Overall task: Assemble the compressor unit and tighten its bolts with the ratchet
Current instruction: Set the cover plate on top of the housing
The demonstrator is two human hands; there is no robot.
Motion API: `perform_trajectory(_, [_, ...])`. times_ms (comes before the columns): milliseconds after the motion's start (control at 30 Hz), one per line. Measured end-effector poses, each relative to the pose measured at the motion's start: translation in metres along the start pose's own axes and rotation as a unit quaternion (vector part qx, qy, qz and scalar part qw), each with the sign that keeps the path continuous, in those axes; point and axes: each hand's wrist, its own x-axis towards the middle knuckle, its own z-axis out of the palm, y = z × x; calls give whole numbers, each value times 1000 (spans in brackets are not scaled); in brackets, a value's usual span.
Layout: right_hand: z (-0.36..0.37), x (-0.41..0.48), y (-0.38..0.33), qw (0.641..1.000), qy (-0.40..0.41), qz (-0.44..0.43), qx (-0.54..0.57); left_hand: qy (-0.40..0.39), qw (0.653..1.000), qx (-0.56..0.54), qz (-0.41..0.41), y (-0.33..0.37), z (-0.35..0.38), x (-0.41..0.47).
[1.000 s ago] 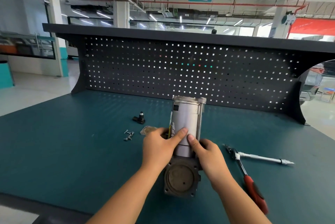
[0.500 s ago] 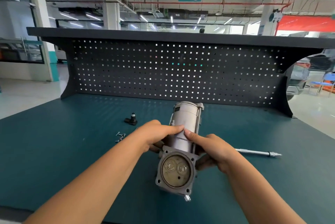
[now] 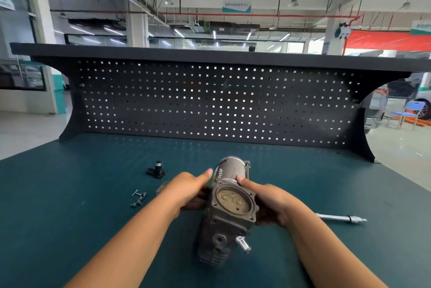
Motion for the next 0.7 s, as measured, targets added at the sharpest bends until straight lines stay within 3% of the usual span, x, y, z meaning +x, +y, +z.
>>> perform_trajectory(133, [1, 17, 3, 999, -31, -2, -10, 26, 993, 83, 74, -27, -4, -2])
perform_trajectory(200, [6, 24, 6, 999, -42, 8, 1, -29, 992, -58, 105, -39, 2, -11])
perform_trajectory(300, [12, 29, 7, 999, -35, 19, 21, -63, 948, -240, 201, -47, 5, -21])
perform_trajectory(400, [20, 27, 2, 999, -21, 5, 23, -67, 924, -190, 324, -48, 7, -27])
perform_trajectory(467, [28, 22, 0, 999, -22, -20, 35, -64, 922, -118, 363, -45, 7, -33])
perform_trajectory(600, [34, 4, 4, 995, -24, -61, 72, -48, 933, -88, 345, -43, 5, -36])
perform_trajectory(700, [45, -4, 14, 974, 105, -165, 113, -27, 937, -90, 337, -44, 8, -38])
